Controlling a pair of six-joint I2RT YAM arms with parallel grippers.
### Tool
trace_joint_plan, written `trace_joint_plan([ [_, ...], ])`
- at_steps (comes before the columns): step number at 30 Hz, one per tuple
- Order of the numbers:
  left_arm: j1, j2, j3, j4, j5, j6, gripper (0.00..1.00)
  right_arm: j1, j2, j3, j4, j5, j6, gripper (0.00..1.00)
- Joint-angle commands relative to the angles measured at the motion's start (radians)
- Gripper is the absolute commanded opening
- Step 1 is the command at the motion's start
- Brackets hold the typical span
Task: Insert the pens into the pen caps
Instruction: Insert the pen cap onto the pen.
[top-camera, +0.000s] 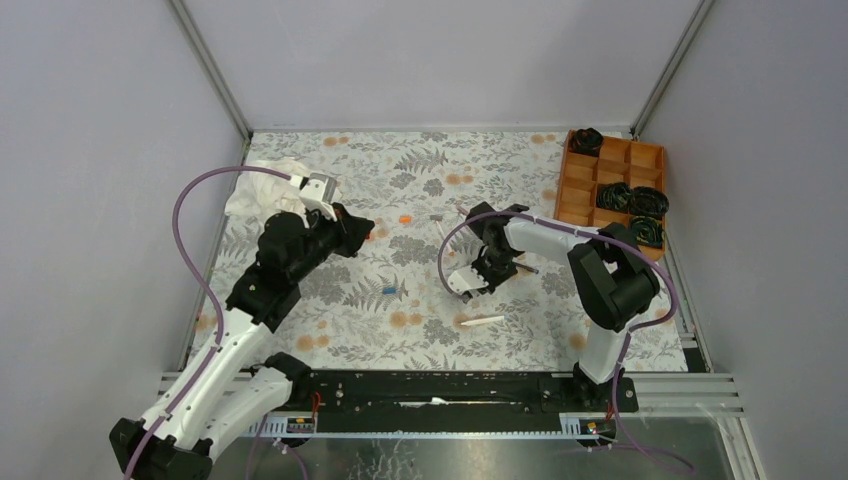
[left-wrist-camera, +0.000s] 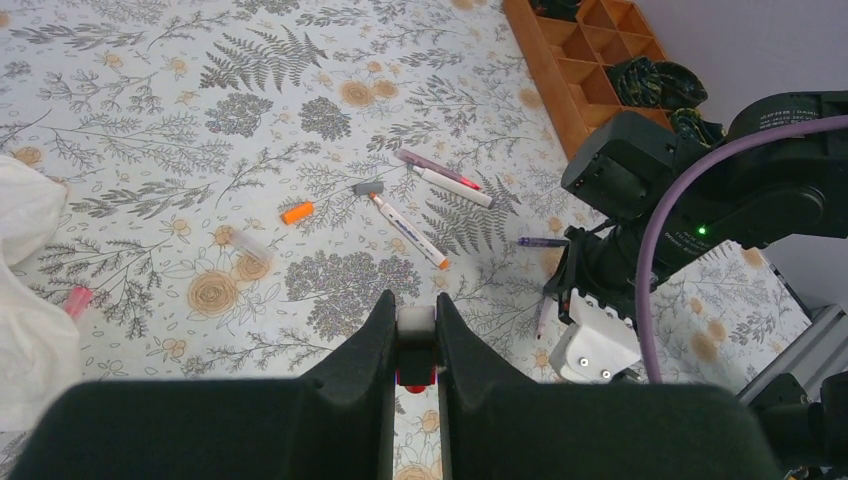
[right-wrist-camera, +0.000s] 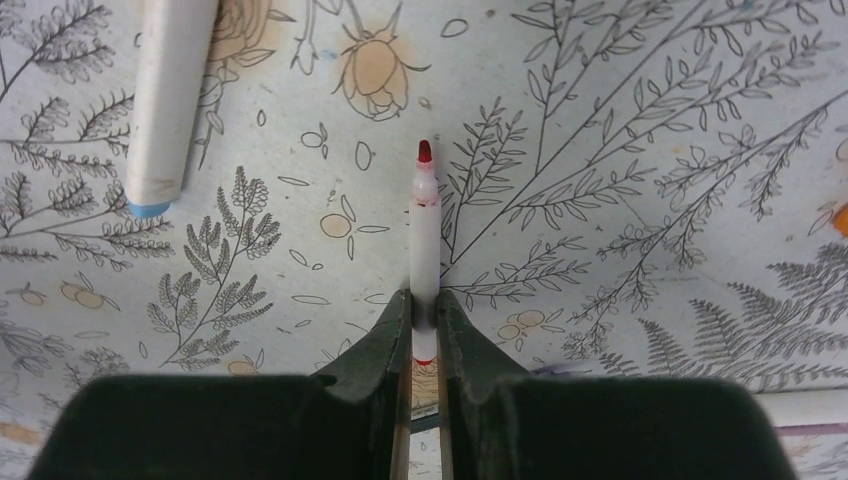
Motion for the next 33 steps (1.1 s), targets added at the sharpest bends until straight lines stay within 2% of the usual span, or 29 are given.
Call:
trace_joint_plan([
  [1, 0.011, -0.012, -0.02, 0.048, 0.027, 0.007, 0.0, -0.003, 0.058, -0.052, 0.042, -0.023, 0.163, 0.0],
  [8, 0.021, -0.017, -0.056, 0.115, 0.095, 0.005, 0.0, -0.03, -0.028, -0.051, 0.101, -0.202, 0.382, 0.0],
  [13, 0.022, -0.001, -0.103, 0.227, 0.171, -0.094, 0.0, -0.066, -0.127, -0.066, 0.124, -0.355, 0.544, 0.0],
  [16, 0.022, 0.022, -0.198, 0.414, 0.258, -0.258, 0.0, -0.076, -0.195, -0.091, 0.152, -0.461, 0.669, 0.0],
  [20, 0.022, 0.093, -0.402, 0.871, 0.323, -0.601, 0.0, -0.107, -0.253, -0.085, 0.146, -0.618, 0.833, 0.0],
  [22, 0.022, 0.146, -0.47, 1.056, 0.304, -0.753, 0.0, -0.131, -0.264, -0.064, 0.121, -0.719, 0.898, 0.0],
  [26, -0.003, 0.212, -0.538, 1.232, 0.19, -0.891, 0.0, -0.152, -0.252, -0.041, 0.089, -0.928, 1.007, 0.0],
  [33, -0.182, 0.272, -0.504, 1.301, -0.078, -0.826, 0.0, -0.152, -0.209, -0.037, 0.182, -1.16, 1.216, 0.0],
])
